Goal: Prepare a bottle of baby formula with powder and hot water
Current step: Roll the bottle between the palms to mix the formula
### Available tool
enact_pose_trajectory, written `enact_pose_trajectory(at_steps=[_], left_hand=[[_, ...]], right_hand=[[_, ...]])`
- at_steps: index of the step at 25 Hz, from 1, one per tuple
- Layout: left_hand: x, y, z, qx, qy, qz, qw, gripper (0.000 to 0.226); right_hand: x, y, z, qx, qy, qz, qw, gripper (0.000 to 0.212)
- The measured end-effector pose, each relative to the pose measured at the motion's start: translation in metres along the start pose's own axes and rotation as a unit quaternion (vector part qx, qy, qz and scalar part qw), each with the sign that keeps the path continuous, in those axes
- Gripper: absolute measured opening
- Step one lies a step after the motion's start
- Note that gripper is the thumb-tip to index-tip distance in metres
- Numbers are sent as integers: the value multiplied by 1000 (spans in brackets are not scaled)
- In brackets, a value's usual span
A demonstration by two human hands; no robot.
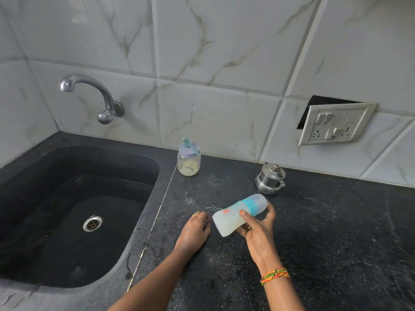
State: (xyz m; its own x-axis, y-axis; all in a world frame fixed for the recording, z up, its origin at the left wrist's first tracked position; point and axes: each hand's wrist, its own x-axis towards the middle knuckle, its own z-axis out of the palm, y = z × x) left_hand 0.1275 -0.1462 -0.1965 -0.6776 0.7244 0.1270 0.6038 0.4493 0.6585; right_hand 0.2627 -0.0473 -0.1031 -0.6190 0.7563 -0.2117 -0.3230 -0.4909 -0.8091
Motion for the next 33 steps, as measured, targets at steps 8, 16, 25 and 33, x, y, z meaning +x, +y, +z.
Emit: enact_pose_trajectory(at_steps=[8, 16, 25, 33], left_hand=[[0, 1, 0, -7, -1, -5, 1000, 16], [0, 2, -2, 1, -3, -5, 1000, 17], [-1, 1, -1, 5, 3, -5, 1000, 13], [-1, 2, -2, 4, -1, -2, 1000, 6]], right_hand=[[4, -1, 3, -15, 8, -16, 1000, 70], [4, 0, 6, 17, 26, -21, 999, 68], [1, 3, 8, -4, 16, -12, 1000, 70], [3, 5, 9, -10, 21, -22, 999, 70]])
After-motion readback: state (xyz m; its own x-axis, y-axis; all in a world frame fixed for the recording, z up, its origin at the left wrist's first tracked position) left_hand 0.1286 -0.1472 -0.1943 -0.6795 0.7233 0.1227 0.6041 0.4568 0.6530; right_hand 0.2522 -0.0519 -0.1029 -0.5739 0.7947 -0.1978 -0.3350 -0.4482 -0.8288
